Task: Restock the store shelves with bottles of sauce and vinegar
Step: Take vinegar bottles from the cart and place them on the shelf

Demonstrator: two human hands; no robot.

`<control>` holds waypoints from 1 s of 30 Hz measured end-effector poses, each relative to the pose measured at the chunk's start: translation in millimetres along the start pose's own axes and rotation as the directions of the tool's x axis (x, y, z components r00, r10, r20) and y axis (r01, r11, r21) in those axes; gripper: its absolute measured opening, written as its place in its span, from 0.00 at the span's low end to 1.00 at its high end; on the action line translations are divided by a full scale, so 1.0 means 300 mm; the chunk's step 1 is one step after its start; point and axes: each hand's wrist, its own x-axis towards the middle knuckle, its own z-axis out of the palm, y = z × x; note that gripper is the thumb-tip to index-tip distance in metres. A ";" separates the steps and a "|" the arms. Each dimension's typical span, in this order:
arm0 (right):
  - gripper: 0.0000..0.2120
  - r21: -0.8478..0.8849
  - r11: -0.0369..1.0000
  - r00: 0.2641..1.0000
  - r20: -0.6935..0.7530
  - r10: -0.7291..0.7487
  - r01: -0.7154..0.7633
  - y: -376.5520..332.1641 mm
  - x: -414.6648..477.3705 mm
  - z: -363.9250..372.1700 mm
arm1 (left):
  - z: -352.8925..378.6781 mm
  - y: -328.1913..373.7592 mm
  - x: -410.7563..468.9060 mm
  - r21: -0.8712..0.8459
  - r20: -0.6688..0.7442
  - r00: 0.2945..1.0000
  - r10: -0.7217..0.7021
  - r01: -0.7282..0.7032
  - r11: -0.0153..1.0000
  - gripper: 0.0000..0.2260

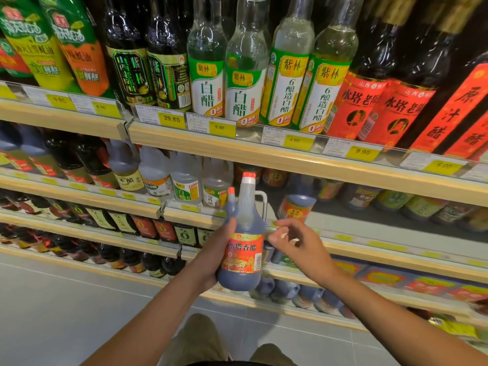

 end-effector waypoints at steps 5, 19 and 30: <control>0.27 0.188 0.937 0.919 0.321 0.226 -0.296 -0.051 0.080 0.087 | 0.044 0.010 0.094 -0.002 0.002 1.000 -0.022 0.022 1.000 0.38; 0.18 0.149 0.965 0.976 0.001 0.218 -0.216 -0.050 0.389 0.074 | -0.005 0.147 0.199 0.183 -0.290 0.951 0.103 -0.051 0.982 0.15; 0.12 -0.039 0.988 0.983 -0.112 0.145 -0.150 0.073 0.449 0.121 | -0.111 0.105 0.169 0.633 -0.282 0.885 0.370 -0.118 0.765 0.11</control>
